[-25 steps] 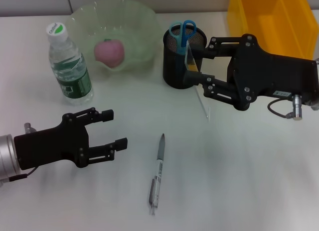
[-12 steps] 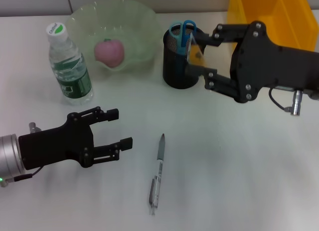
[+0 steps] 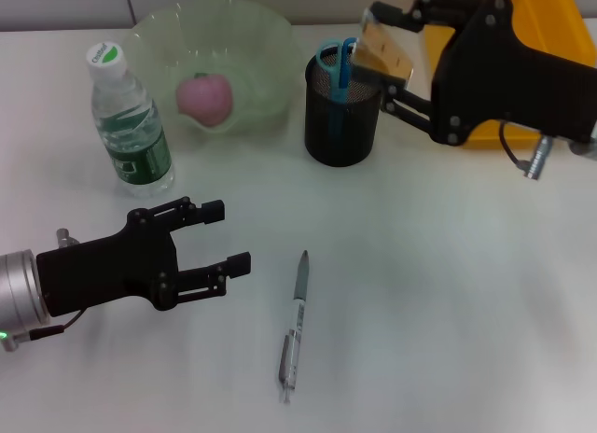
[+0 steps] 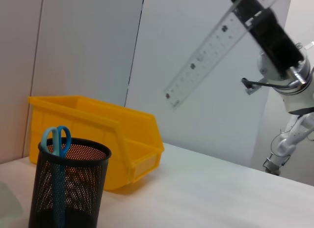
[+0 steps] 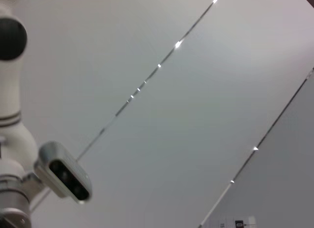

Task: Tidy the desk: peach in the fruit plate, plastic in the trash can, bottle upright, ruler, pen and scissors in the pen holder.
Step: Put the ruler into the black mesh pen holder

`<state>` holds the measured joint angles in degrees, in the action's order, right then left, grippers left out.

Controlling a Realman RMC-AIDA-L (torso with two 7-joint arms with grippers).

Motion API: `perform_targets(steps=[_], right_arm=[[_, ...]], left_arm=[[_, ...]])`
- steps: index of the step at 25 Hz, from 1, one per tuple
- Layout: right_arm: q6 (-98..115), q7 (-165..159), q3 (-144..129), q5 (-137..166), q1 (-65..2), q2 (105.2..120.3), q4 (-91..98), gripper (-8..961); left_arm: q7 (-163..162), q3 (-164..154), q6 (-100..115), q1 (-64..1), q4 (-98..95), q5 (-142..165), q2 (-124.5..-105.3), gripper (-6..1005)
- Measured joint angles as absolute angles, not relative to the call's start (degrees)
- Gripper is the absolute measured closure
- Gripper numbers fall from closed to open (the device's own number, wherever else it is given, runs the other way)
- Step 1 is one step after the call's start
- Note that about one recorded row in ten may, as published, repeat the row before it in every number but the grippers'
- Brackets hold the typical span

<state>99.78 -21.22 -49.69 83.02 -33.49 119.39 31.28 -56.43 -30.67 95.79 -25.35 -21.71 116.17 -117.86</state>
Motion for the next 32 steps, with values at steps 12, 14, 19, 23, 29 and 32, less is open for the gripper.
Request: perform_targets(steps=[12,14,19,23,29,32], right_arm=[[90.51,-13.23,-49.85,82.64,-39.4,119.44,23.92,572],[88.61,-12.97,-49.85,82.6,-40.32,119.48,22.9,572],[84.37,-12.95,-49.92,82.25,-42.71,119.6,19.9,572],[81.74,-12.94,-49.85,82.15,-43.98,119.63,17.82,572],[81.44,-12.92,-49.82,79.89,-44.21,119.71,16.6,572],[81.66,-13.14,-49.88,79.27,-44.16,119.71,16.56,572]], left_arm=[[-56.6,-30.51,95.8,-25.04,-21.62,116.17,-118.04,202],[-56.6,-30.5,95.81,-25.04,-21.62,116.17,-118.04,202],[-56.52,-30.69,95.8,-25.04,-21.62,116.19,-118.04,202],[-56.11,-30.79,95.79,-25.06,-21.62,116.19,-118.05,202],[-55.51,-30.95,95.62,-25.38,-21.54,116.2,-118.34,202],[-55.1,-30.98,95.54,-25.57,-21.53,116.2,-118.38,202]])
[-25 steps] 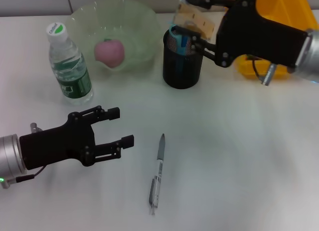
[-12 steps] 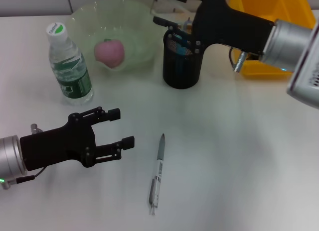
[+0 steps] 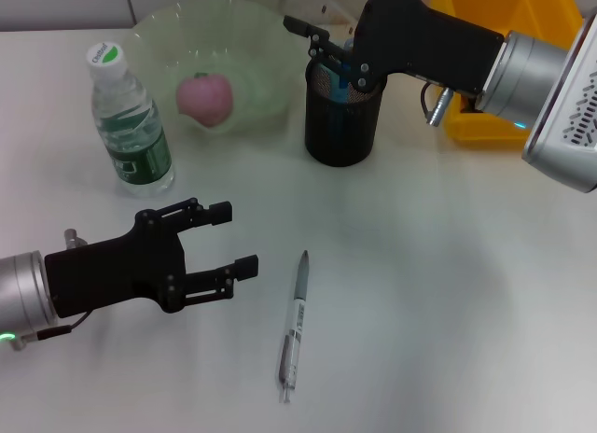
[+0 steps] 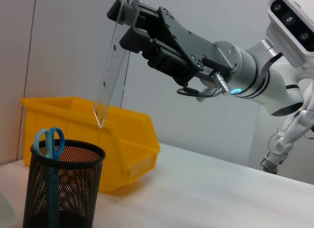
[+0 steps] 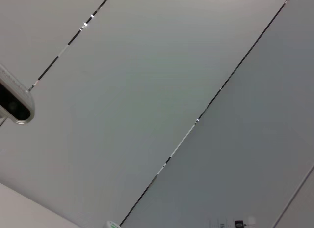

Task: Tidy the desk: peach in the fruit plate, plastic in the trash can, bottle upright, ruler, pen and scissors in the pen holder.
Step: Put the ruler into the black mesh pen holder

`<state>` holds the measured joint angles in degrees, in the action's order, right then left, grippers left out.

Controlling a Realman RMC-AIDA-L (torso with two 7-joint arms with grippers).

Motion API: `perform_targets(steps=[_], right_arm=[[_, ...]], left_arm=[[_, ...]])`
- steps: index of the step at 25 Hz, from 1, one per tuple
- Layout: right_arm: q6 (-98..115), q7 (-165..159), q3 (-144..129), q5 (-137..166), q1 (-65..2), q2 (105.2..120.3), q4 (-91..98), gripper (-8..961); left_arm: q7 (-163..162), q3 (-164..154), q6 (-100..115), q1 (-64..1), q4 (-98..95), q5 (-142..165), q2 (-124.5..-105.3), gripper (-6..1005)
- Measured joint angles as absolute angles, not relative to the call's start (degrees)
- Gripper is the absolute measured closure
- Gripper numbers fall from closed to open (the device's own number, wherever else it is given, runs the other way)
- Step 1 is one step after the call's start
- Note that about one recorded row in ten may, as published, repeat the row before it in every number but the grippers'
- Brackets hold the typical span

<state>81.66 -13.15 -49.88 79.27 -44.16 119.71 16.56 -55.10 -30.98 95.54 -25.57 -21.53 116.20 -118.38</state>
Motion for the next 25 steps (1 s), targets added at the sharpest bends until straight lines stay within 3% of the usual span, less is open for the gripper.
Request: perform_targets(steps=[25], right_arm=[[81.83,-13.5,-49.59,79.18,-43.81,119.52,17.68,572]], left_arm=[[-54.5,-30.14,95.38,-26.32,-20.83,115.61,-118.36,202]])
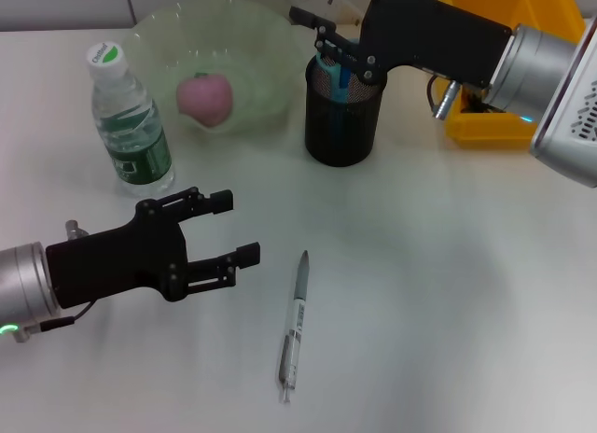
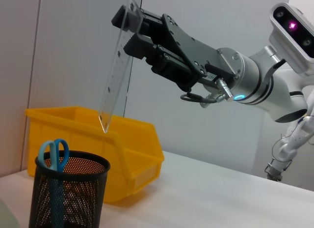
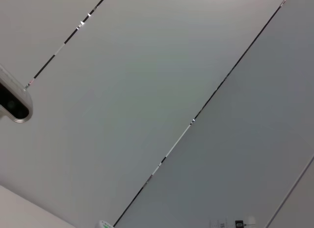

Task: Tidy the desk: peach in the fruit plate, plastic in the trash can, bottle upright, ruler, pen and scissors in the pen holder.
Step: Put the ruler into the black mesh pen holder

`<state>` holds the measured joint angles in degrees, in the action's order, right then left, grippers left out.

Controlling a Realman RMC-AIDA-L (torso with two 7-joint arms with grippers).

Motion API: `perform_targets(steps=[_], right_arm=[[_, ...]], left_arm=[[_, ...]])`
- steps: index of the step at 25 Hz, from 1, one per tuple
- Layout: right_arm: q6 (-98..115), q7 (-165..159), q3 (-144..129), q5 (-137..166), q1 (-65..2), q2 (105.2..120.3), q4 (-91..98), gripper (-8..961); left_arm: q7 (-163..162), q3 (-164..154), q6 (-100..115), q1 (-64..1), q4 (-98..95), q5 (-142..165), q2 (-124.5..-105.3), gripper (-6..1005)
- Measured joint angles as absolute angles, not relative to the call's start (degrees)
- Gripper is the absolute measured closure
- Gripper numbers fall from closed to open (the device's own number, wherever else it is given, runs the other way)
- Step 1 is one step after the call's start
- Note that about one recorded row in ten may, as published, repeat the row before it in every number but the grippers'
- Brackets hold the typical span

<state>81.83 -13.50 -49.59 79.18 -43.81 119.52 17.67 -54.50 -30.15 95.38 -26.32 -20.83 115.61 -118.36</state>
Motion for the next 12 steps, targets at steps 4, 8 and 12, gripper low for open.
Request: perform_targets(steps=[4,8,12], right_arm=[[81.83,-13.56,-49.45,79.18,-43.79,119.53,17.62,571],[81.83,-13.71,-49.38,78.85,-43.77,119.53,16.97,571],[81.66,-13.93,-49.7,77.22,-44.08,119.55,15.75,571]], left_arm=[[-55.42,-30.13,95.59,-26.35,-20.83,115.29,-118.29,202],[-55.57,-30.14,95.77,-26.17,-20.83,115.06,-118.21,202],[-55.58,-30.14,95.79,-26.04,-20.83,115.04,-118.17,202]])
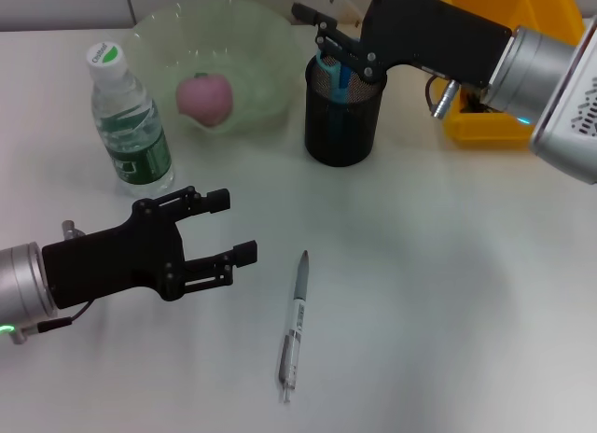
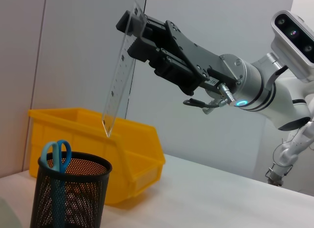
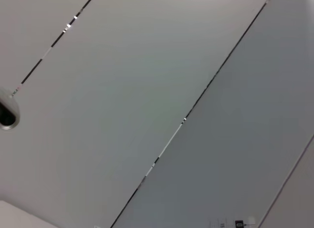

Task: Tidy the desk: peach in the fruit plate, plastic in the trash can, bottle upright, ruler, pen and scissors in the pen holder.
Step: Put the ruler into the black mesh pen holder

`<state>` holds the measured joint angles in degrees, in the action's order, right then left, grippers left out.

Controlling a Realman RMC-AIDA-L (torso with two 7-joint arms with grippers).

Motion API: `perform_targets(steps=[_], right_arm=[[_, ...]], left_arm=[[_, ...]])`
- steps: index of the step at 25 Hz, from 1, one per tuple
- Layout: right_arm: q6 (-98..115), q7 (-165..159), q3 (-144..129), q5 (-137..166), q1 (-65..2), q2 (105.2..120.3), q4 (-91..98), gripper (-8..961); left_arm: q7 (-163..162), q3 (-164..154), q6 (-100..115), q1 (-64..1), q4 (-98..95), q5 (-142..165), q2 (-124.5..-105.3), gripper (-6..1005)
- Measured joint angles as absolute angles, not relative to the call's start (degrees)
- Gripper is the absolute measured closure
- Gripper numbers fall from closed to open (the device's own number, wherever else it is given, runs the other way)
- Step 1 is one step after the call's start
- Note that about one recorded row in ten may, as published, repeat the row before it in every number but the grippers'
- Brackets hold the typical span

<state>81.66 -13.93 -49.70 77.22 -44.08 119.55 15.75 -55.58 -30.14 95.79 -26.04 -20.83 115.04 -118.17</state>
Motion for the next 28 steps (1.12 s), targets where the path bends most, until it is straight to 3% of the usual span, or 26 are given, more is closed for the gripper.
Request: perform_targets(steps=[28], right_arm=[[68.48,-28.56,-49.65,69.51,-50.61,119.91,7.48,571]], left_arm=[[-57.12,-30.05,95.89,-26.32,-20.83,114.29,-118.19,202]])
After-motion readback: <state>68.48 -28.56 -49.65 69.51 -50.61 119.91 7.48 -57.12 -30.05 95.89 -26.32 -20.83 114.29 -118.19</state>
